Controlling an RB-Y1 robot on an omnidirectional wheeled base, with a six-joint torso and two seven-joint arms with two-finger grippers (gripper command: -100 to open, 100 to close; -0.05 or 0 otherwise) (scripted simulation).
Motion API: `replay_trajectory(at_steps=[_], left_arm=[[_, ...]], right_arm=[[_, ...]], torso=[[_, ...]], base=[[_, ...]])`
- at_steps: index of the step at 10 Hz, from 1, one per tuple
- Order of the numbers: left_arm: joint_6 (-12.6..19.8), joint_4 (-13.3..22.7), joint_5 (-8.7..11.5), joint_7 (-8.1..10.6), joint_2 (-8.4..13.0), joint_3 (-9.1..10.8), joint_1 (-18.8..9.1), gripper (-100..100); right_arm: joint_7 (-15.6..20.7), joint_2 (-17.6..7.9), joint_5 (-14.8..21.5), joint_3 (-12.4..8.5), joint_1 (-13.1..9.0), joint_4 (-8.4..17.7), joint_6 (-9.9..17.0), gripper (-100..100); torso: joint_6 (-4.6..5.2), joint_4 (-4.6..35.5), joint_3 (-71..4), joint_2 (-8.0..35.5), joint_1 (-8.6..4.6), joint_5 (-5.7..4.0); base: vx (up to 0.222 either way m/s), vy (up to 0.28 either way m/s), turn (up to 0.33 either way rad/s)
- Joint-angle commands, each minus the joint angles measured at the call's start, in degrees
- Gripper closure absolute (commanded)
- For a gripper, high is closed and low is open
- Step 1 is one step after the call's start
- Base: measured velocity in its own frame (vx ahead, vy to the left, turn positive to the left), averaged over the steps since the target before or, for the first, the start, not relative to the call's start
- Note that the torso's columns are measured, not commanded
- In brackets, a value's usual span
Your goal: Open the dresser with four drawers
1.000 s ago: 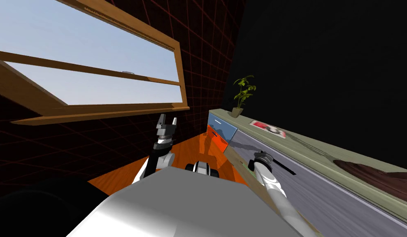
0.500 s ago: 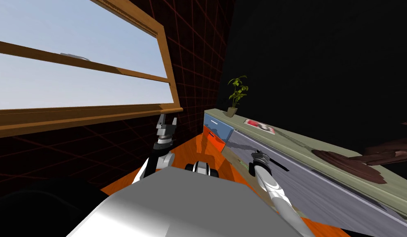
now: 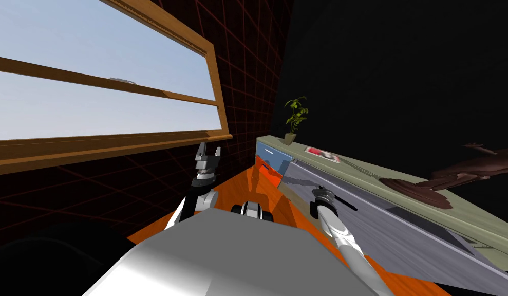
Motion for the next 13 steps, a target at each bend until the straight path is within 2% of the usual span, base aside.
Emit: replay_trajectory(at_steps=[1, 4, 5, 8, 13], left_arm=[[0.0, 0.0, 0.0, 0.0, 0.0, 0.0, 0.0, 0], [0.0, 0.0, 0.0, 0.0, -0.01, -0.01, 0.0, 0], [0.0, 0.0, 0.0, 0.0, -0.01, -0.01, -0.01, 0], [0.0, -0.01, 0.0, 0.0, 0.0, 0.0, 0.02, 0], [0.0, -0.01, 0.0, 0.0, 0.0, 0.0, 0.01, 0]], right_arm=[[0.09, -0.28, -0.01, -0.18, 0.03, -0.78, -0.14, 100], [0.24, -0.69, -0.02, -0.45, 0.09, -1.94, -0.34, 100], [-0.06, -2.01, -1.25, -0.6, -0.24, -0.42, -2.28, -100], [0.58, -4.62, -3.99, -1.86, -0.81, 0.35, -4.96, -100], [1.66, -8.99, -8.56, -3.94, -1.75, 1.65, -9.42, -100]], torso=[[0.01, -0.08, -0.01, 0.02, 0.1, -0.07], [0.04, 0.02, 0.14, 0.25, 0.1, -0.03], [0.06, 0.06, 0.16, 0.29, 0.2, 0.03], [-0.21, -0.35, -0.36, -0.59, -0.43, -0.41], [-0.22, -0.05, -0.04, 0.12, 0.18, 0.02]], base=[[-0.115, 0.128, -0.045], [-0.134, 0.14, -0.041], [-0.057, 0.121, -0.055], [0.029, 0.064, -0.04], [0.015, 0.062, -0.032]])
